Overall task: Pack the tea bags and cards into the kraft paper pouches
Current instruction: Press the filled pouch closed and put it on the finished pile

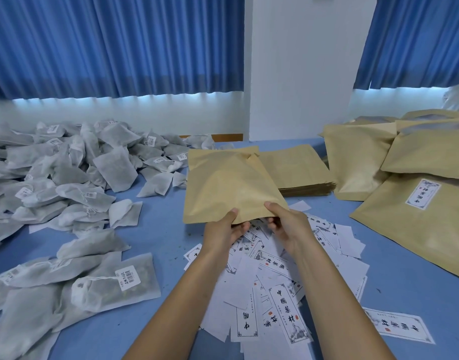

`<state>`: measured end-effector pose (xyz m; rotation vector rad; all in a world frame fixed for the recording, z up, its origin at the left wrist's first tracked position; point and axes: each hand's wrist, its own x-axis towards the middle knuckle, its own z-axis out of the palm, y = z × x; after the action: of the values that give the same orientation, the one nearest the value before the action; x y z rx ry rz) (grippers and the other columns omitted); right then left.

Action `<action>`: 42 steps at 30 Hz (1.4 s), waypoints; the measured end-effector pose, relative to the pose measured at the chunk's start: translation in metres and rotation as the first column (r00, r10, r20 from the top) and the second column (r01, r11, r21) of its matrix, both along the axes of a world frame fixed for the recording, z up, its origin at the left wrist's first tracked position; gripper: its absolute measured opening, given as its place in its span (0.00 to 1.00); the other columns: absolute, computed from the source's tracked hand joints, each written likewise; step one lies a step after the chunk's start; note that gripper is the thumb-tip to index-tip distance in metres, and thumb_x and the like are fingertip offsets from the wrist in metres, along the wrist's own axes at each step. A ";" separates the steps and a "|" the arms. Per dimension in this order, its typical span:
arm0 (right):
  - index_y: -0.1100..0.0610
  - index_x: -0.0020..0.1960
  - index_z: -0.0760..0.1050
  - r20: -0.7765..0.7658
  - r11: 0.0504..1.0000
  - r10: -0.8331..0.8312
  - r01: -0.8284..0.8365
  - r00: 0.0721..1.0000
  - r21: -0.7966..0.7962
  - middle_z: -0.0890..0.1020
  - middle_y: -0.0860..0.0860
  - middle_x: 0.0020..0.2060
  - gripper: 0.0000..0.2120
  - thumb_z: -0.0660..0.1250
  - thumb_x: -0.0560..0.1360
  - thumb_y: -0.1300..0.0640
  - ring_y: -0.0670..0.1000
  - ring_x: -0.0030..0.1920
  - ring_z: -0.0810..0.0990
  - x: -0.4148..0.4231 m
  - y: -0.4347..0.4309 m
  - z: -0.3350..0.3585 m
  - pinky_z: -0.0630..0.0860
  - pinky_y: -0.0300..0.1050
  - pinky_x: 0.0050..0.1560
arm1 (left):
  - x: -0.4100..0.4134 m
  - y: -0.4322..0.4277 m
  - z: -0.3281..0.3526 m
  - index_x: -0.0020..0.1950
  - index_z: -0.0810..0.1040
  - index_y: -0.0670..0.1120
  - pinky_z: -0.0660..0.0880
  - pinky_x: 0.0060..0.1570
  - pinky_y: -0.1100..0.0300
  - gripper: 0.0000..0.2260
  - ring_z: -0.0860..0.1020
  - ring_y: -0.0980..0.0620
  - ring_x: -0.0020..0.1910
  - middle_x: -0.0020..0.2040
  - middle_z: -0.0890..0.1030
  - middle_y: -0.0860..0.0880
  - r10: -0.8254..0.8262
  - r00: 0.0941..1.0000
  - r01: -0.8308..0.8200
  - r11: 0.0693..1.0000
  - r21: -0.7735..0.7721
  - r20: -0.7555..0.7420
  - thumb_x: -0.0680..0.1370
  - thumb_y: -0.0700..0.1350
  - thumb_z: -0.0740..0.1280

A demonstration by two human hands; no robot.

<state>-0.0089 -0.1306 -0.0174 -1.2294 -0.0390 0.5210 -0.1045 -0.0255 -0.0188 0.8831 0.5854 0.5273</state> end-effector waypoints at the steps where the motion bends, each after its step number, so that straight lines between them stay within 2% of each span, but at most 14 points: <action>1: 0.64 0.44 0.77 -0.020 0.999 0.010 -0.009 1.000 0.039 0.76 0.54 0.30 0.07 0.74 0.71 0.62 0.48 0.27 0.70 -0.002 0.002 0.000 0.69 0.37 0.26 | 0.000 0.000 0.000 0.53 0.77 0.41 0.78 0.32 0.64 0.06 0.82 0.49 0.32 0.46 0.83 0.43 -0.002 1.000 0.002 1.000 -0.004 0.007 0.77 0.38 0.68; 3: 0.64 0.45 0.78 -0.037 0.995 0.026 -0.022 0.999 0.095 0.78 0.54 0.31 0.08 0.74 0.70 0.63 0.48 0.27 0.71 -0.008 0.005 0.000 0.70 0.37 0.25 | -0.001 -0.001 0.001 0.53 0.76 0.42 0.79 0.32 0.63 0.06 0.82 0.49 0.32 0.48 0.83 0.43 -0.007 1.000 0.007 1.000 -0.005 0.019 0.77 0.38 0.67; 8: 0.61 0.43 0.77 0.012 0.998 -0.047 0.047 0.999 0.039 0.77 0.53 0.32 0.05 0.73 0.70 0.67 0.47 0.26 0.71 -0.013 0.009 0.001 0.70 0.35 0.25 | -0.002 -0.002 0.001 0.54 0.76 0.41 0.79 0.32 0.64 0.06 0.82 0.49 0.31 0.50 0.82 0.41 -0.019 1.000 0.019 1.000 -0.018 0.013 0.78 0.38 0.67; 10: 0.61 0.43 0.77 -0.007 0.996 -0.058 0.058 0.998 0.065 0.77 0.53 0.31 0.05 0.73 0.71 0.66 0.47 0.27 0.71 -0.015 0.010 0.001 0.70 0.35 0.26 | -0.002 -0.002 0.001 0.53 0.76 0.41 0.79 0.32 0.64 0.05 0.82 0.49 0.31 0.47 0.83 0.42 -0.020 1.000 0.020 1.000 -0.020 0.014 0.77 0.38 0.67; 13: 0.63 0.45 0.77 -0.027 0.989 0.018 -0.014 0.999 0.148 0.76 0.54 0.32 0.05 0.72 0.71 0.67 0.48 0.27 0.69 -0.022 0.013 0.002 0.71 0.38 0.27 | -0.001 -0.003 0.000 0.50 0.77 0.42 0.79 0.34 0.64 0.02 0.82 0.50 0.33 0.42 0.84 0.45 -0.018 1.000 0.019 0.999 -0.037 0.026 0.77 0.37 0.67; 18: 0.63 0.44 0.75 0.004 0.994 0.011 -0.011 1.000 0.111 0.72 0.55 0.29 0.05 0.69 0.72 0.70 0.46 0.22 0.68 -0.024 0.014 0.003 0.73 0.36 0.25 | -0.001 -0.003 -0.001 0.50 0.77 0.42 0.79 0.35 0.64 0.03 0.81 0.49 0.34 0.43 0.84 0.44 -0.063 0.998 0.063 0.998 -0.010 0.005 0.77 0.39 0.67; 21: 0.63 0.45 0.75 -0.011 0.993 0.007 -0.006 1.000 0.121 0.73 0.55 0.32 0.05 0.69 0.73 0.69 0.48 0.27 0.67 -0.019 0.011 0.003 0.72 0.37 0.25 | 0.000 -0.005 -0.001 0.52 0.77 0.41 0.79 0.34 0.64 0.04 0.81 0.50 0.33 0.43 0.83 0.43 -0.076 0.997 0.076 0.997 0.019 0.003 0.78 0.39 0.67; 24: 0.63 0.48 0.76 -0.017 0.988 0.051 -0.048 0.999 0.144 0.76 0.54 0.33 0.06 0.70 0.73 0.67 0.48 0.28 0.69 -0.021 0.013 0.002 0.71 0.39 0.30 | 0.001 -0.006 -0.001 0.53 0.76 0.42 0.78 0.34 0.64 0.04 0.81 0.50 0.34 0.41 0.81 0.43 -0.065 0.998 0.065 0.997 0.041 0.011 0.78 0.40 0.65; 27: 0.64 0.49 0.76 0.033 0.991 0.084 -0.087 0.996 0.106 0.77 0.54 0.33 0.06 0.69 0.73 0.68 0.47 0.27 0.71 -0.025 0.016 0.000 0.70 0.36 0.27 | 0.000 -0.005 -0.002 0.52 0.77 0.41 0.78 0.34 0.64 0.04 0.81 0.50 0.33 0.38 0.82 0.43 -0.077 0.997 0.077 0.996 0.041 -0.001 0.79 0.39 0.65; 29: 0.65 0.49 0.75 0.017 0.991 0.071 -0.073 0.997 0.114 0.75 0.54 0.31 0.05 0.68 0.74 0.70 0.47 0.26 0.69 -0.022 0.016 -0.001 0.70 0.36 0.27 | 0.000 -0.006 -0.002 0.51 0.77 0.40 0.78 0.34 0.64 0.05 0.80 0.50 0.33 0.37 0.82 0.43 -0.087 0.996 0.088 0.995 0.044 -0.024 0.78 0.41 0.66; 32: 0.63 0.47 0.74 -0.037 0.990 0.031 -0.025 0.999 0.137 0.73 0.54 0.33 0.06 0.68 0.73 0.70 0.48 0.27 0.66 -0.016 0.012 0.001 0.69 0.36 0.25 | 0.000 -0.002 0.000 0.50 0.76 0.42 0.79 0.32 0.63 0.05 0.80 0.51 0.32 0.39 0.81 0.42 -0.004 1.000 0.005 1.000 0.021 -0.029 0.78 0.43 0.66; 35: 0.61 0.45 0.75 -0.082 0.988 -0.037 0.049 0.996 0.147 0.74 0.53 0.33 0.05 0.69 0.72 0.68 0.48 0.28 0.67 -0.012 0.012 0.000 0.66 0.35 0.22 | -0.001 0.005 0.003 0.51 0.76 0.39 0.78 0.30 0.64 0.06 0.80 0.50 0.34 0.43 0.80 0.38 0.059 0.998 -0.058 0.998 0.014 -0.032 0.78 0.41 0.67; 38: 0.62 0.45 0.76 -0.068 0.990 -0.016 0.026 0.998 0.142 0.76 0.53 0.32 0.04 0.71 0.72 0.66 0.48 0.27 0.69 -0.018 0.016 -0.001 0.67 0.37 0.25 | -0.002 0.004 0.003 0.49 0.76 0.38 0.78 0.29 0.64 0.04 0.80 0.51 0.30 0.37 0.80 0.41 0.047 0.998 -0.047 0.999 0.005 -0.046 0.77 0.39 0.67; 42: 0.62 0.44 0.75 -0.016 0.992 0.008 -0.006 1.000 0.124 0.75 0.54 0.34 0.04 0.68 0.73 0.70 0.48 0.28 0.68 -0.023 0.019 -0.002 0.68 0.38 0.29 | -0.002 0.002 0.002 0.48 0.76 0.37 0.78 0.29 0.63 0.03 0.80 0.52 0.27 0.31 0.80 0.43 0.034 0.998 -0.032 0.999 0.036 -0.054 0.77 0.37 0.67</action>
<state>-0.0317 -0.1118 -0.0192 -1.1035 -0.0608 0.5270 -0.1066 -0.0236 -0.0166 0.9241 0.6428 0.5461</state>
